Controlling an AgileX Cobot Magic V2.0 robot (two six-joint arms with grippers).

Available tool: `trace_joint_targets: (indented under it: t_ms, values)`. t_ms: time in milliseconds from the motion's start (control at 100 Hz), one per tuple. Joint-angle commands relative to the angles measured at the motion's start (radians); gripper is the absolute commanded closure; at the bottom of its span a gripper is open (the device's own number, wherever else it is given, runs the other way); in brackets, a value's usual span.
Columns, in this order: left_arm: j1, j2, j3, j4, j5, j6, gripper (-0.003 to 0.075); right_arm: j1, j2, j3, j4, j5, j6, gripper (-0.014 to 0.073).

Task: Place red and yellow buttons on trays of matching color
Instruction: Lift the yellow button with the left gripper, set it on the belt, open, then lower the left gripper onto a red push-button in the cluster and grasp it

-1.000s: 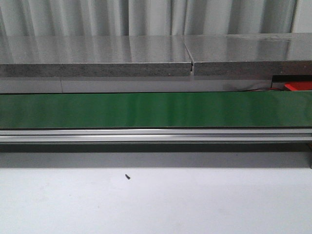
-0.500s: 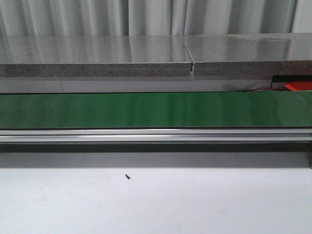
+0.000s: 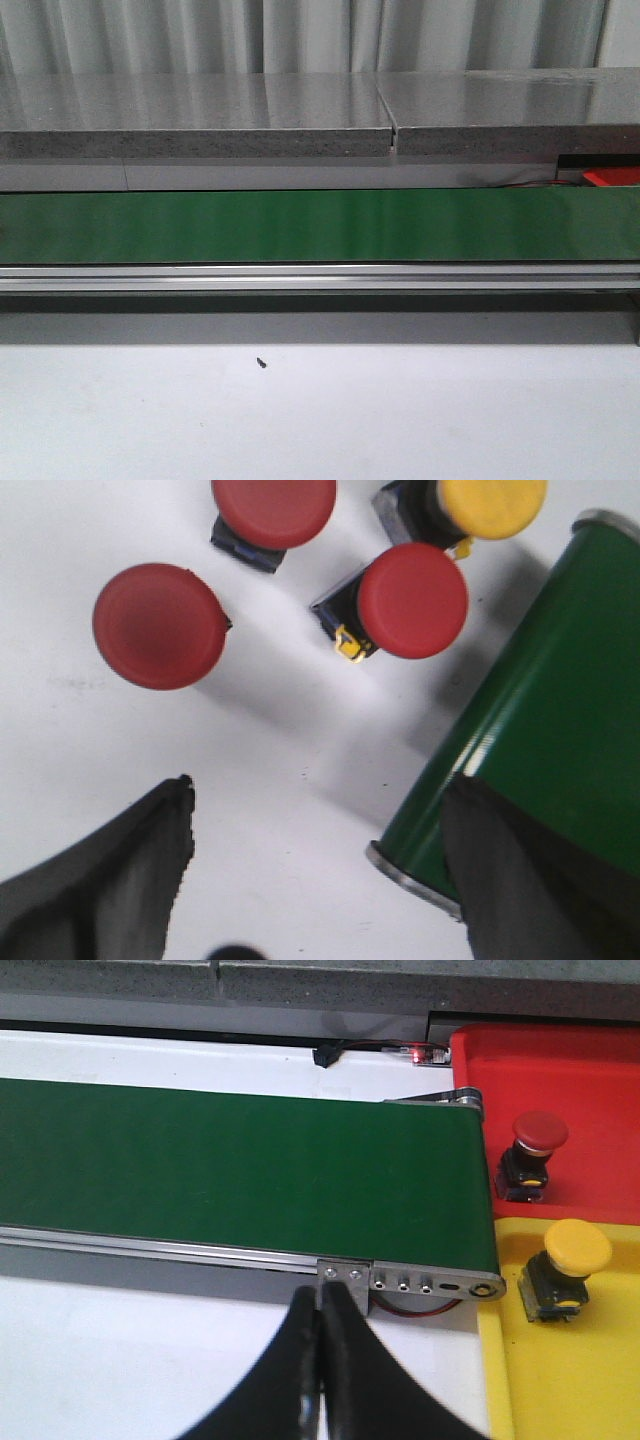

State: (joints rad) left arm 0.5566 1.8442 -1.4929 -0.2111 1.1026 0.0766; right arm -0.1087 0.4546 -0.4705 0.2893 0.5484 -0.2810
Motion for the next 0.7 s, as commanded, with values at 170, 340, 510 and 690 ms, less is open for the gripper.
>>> trace_joint_targets:
  t_ms: [170,340,510,690]
  values:
    - [0.002,-0.029,-0.033,0.097,0.004,0.095,0.0217,0.000,0.002,-0.025,0.016,-0.063,-0.008,0.0661]
    - [0.013,-0.029,-0.033,0.138,-0.019,0.095,0.0217,0.000,0.002,-0.025,0.016,-0.063,-0.008,0.0661]
    - [0.041,-0.029,-0.033,0.139,-0.074,0.095,0.0217,0.000,0.002,-0.025,0.016,-0.063,-0.008,0.0661]
    - [0.053,-0.010,-0.033,0.093,-0.099,0.095,0.0217,0.000,0.002,-0.025,0.016,-0.063,-0.008,0.0661]
